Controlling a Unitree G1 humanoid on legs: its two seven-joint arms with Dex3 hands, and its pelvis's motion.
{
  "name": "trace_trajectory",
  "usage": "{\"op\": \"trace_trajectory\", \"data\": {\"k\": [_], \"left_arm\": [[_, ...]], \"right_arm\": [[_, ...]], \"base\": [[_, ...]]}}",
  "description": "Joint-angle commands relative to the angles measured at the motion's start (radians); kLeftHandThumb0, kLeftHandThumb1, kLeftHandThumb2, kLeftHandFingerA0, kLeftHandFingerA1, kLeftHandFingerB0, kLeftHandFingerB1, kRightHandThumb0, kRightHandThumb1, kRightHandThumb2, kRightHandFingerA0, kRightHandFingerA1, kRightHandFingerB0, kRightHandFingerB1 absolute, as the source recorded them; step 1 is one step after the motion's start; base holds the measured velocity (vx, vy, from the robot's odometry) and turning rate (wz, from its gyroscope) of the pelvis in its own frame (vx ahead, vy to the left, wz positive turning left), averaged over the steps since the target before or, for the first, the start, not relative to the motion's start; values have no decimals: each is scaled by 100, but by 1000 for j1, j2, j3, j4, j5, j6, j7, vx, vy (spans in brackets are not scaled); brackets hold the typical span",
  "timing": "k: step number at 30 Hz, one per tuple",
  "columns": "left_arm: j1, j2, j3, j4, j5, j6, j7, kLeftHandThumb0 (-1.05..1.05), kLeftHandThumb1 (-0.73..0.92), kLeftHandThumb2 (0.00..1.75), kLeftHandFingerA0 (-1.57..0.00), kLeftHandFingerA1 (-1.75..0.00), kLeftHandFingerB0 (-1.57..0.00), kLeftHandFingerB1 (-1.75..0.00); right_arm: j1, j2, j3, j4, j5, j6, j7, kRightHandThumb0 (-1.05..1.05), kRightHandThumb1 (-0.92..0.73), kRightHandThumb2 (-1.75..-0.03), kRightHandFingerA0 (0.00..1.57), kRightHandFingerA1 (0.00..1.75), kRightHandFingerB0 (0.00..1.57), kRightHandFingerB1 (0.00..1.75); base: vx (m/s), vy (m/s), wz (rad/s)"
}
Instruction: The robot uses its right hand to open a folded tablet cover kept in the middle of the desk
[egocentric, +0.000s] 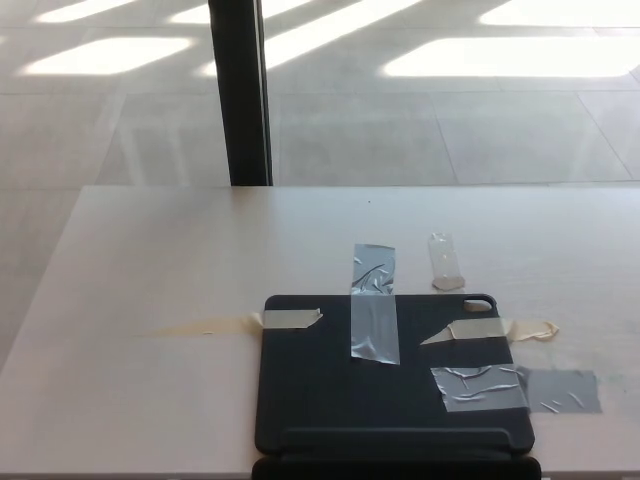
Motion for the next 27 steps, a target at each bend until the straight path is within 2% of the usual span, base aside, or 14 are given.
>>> {"op": "trace_trajectory", "data": {"k": [1, 2, 3, 5, 6, 11, 12, 13, 20, 23, 24, 25, 26, 27], "left_arm": [[65, -1, 12, 5, -18, -31, -24, -63, 33, 85, -70, -87, -59, -75], [70, 4, 17, 5, -21, -30, -26, -62, 32, 84, -69, -86, -58, -75], [75, 8, 24, 4, -29, -27, -28, -54, 45, 61, -67, -89, -64, -75], [78, 8, 27, 3, -31, -26, -27, -54, 45, 61, -67, -89, -64, -75], [81, 6, 24, 4, -28, -29, -27, -61, 32, 84, -70, -88, -61, -77], [65, -2, 27, 10, -33, -19, -6, -60, 32, 84, -68, -86, -58, -75], [59, -2, 25, 11, -33, -19, -18, -53, 49, 61, -56, -82, -49, -68], [54, -1, 22, 12, -29, -19, -12, -60, 34, 85, -63, -83, -50, -71], [70, -3, 21, 8, -28, -26, -28, -60, 33, 85, -57, -81, -53, -74], [60, 6, 9, 4, -18, -17, -19, -61, 35, 86, -62, -82, -49, -70], [42, 8, 8, 2, -18, -13, -15, -60, 35, 86, -60, -81, -48, -69], [39, 7, 11, 2, -22, -14, -26, -52, 49, 62, -56, -83, -50, -68], [41, 5, 11, 3, -23, -17, -32, -60, 34, 86, -61, -82, -49, -70], [45, 3, 10, 4, -21, -20, -32, -60, 34, 86, -61, -82, -49, -70]], "right_arm": [[-54, -21, -471, 708, 256, -327, -345, -89, -76, -63, 55, 68, 32, 57], [-51, -8, -480, 724, 258, -324, -366, -87, -79, -63, 55, 68, 32, 57], [-46, 4, -485, 739, 257, -319, -383, -80, -61, -104, 51, 70, 27, 60], [-49, -1, -493, 772, 261, -321, -383, -80, -61, -104, 51, 70, 27, 60], [-45, 5, -501, 783, 263, -328, -392, -85, -83, -64, 55, 70, 26, 57], [-63, 3, -541, 930, 285, -368, -455, -81, -78, -64, 54, 67, 34, 58], [-105, 11, -618, 937, 355, -302, -510, -69, -73, -62, 59, 67, 42, 57], [-112, 20, -628, 937, 361, -307, -522, -65, -73, -61, 61, 71, 47, 62], [-120, 28, -644, 947, 359, -320, -481, -62, -60, -59, 55, 77, 30, 59], [-128, 38, -614, 963, 341, -334, -435, -62, -55, -57, 61, 72, 36, 59], [-146, 47, -615, 959, 351, -337, -427, -62, -38, -84, 61, 76, 38, 64], [-156, 44, -619, 963, 358, -330, -423, -62, -49, -56, 63, 74, 42, 59], [-158, 42, -618, 965, 358, -330, -422, -62, -47, -55, 65, 76, 45, 61], [-157, 42, -614, 965, 354, -331, -421, -62, -47, -55, 65, 76, 45, 61]], "base": [[0, 0, 0], [0, 0, 0], [0, 0, 0], [0, 0, 0], [0, 0, 0], [0, 0, 0], [0, 0, 0], [0, 0, 0], [0, 0, 0], [0, 0, 0], [0, 0, 0], [0, 0, 0], [0, 0, 0], [0, 0, 0]]}}
